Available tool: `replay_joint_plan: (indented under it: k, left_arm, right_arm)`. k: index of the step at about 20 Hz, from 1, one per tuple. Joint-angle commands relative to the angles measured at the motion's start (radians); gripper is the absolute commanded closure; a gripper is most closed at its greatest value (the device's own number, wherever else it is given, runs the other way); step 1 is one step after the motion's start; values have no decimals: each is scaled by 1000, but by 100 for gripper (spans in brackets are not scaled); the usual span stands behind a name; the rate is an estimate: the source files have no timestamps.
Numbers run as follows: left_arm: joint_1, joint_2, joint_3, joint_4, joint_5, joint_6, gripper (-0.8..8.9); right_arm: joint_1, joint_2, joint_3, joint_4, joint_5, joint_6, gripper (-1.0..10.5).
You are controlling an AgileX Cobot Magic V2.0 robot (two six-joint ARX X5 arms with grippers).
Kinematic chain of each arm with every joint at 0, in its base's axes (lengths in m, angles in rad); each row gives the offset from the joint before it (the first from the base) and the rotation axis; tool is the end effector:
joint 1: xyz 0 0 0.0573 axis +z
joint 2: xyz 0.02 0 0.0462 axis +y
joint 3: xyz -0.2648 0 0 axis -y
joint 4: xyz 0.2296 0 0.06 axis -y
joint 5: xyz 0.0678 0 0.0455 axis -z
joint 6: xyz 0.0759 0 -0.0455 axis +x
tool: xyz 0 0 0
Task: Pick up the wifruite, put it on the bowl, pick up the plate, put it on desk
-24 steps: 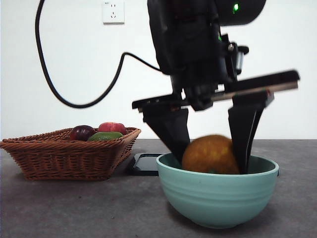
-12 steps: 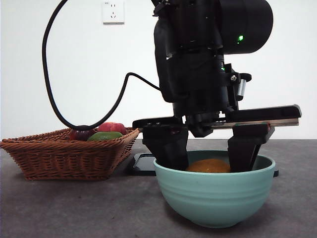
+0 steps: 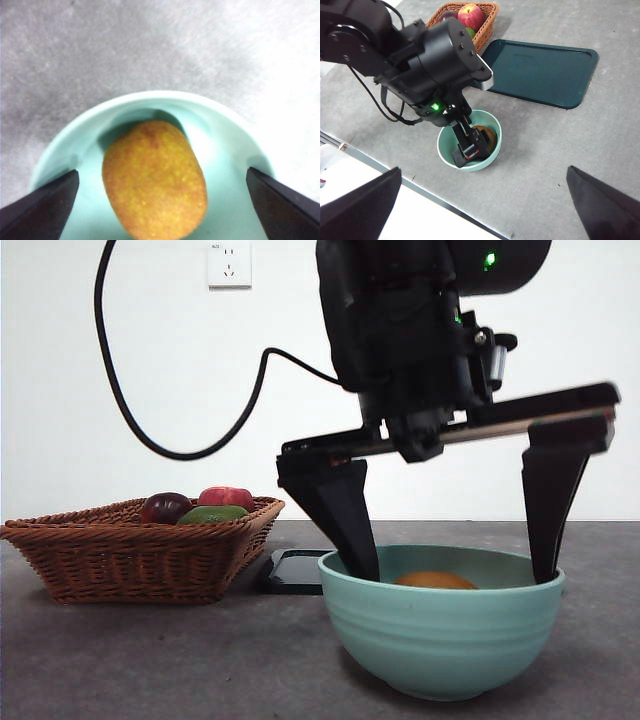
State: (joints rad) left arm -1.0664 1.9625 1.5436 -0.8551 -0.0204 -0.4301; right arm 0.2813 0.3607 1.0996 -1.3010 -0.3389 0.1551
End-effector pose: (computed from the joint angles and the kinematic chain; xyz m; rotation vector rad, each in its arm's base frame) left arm 0.1933 -0.3470 0.1723 0.3323 1.2761 -0.6208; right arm 0.0117 0.0297 0.3217 0.1625 0.6165 0.5582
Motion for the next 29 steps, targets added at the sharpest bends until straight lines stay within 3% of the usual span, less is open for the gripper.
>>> replay_joint_plan:
  k: [1,16,25,29]
  left_arm:
    - [-14,-60,20,0,1,23,251]
    - [-21,-656,19,-240,1,257,252]
    - [-21,-919,-3,-402,-63,237,252]
    - [-21,-1081,-90,-386,-83,212,252]
  right_arm:
    - [4,1,19,7,-1,1,281]
    - [4,1,19,22,-1,1,281]
    - [4,1,19,22,0,2,281]
    - [4,1,19,26,0,2,281]
